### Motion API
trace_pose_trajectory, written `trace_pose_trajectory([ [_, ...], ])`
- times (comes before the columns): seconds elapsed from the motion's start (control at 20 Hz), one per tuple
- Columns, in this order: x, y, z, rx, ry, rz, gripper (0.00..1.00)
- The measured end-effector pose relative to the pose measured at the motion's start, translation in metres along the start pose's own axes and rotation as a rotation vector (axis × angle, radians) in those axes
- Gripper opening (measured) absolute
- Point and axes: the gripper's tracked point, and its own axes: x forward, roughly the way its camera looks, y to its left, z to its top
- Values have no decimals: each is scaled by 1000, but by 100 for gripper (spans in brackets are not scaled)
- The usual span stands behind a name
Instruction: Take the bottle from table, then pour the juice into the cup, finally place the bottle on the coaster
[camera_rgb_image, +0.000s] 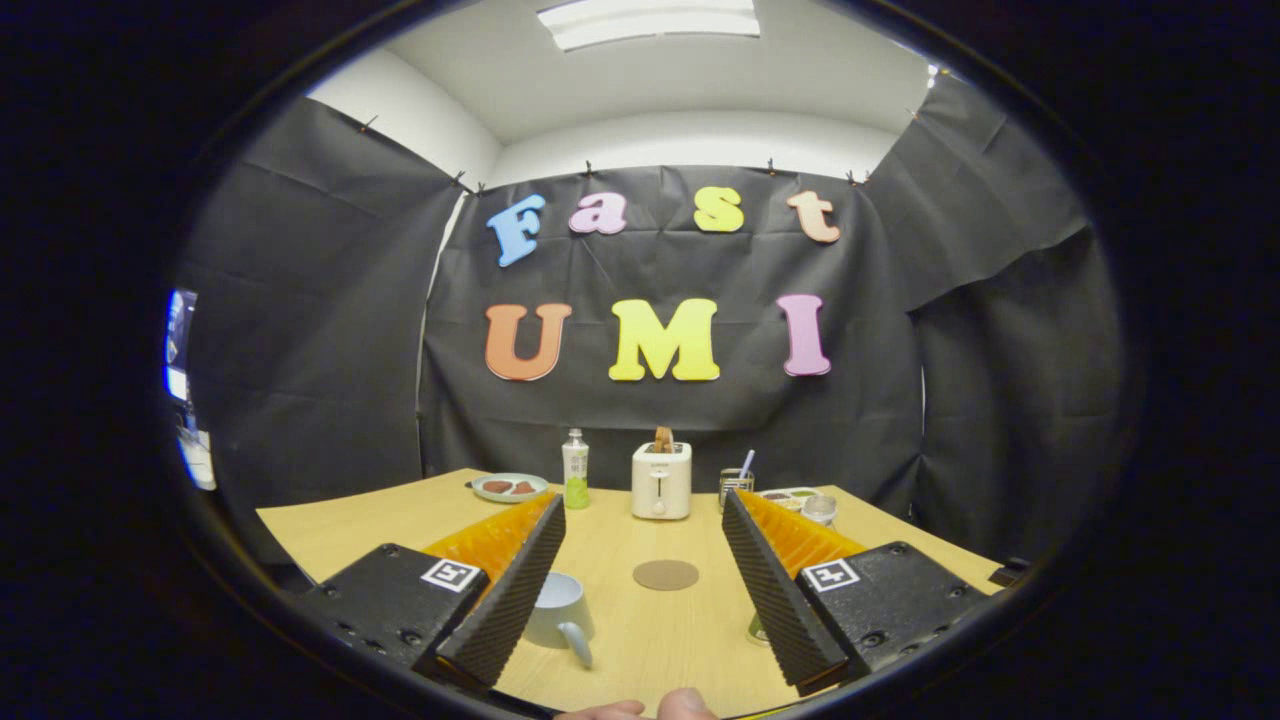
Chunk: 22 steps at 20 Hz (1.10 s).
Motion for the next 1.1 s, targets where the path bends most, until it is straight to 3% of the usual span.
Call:
trace_pose_trajectory([
  [0.5,-12,-63,-22,13,36,-75,100],
  [0.9,8,-107,-51,57,113,-72,100],
  [1.1,25,-120,-71,21,149,-80,100],
])
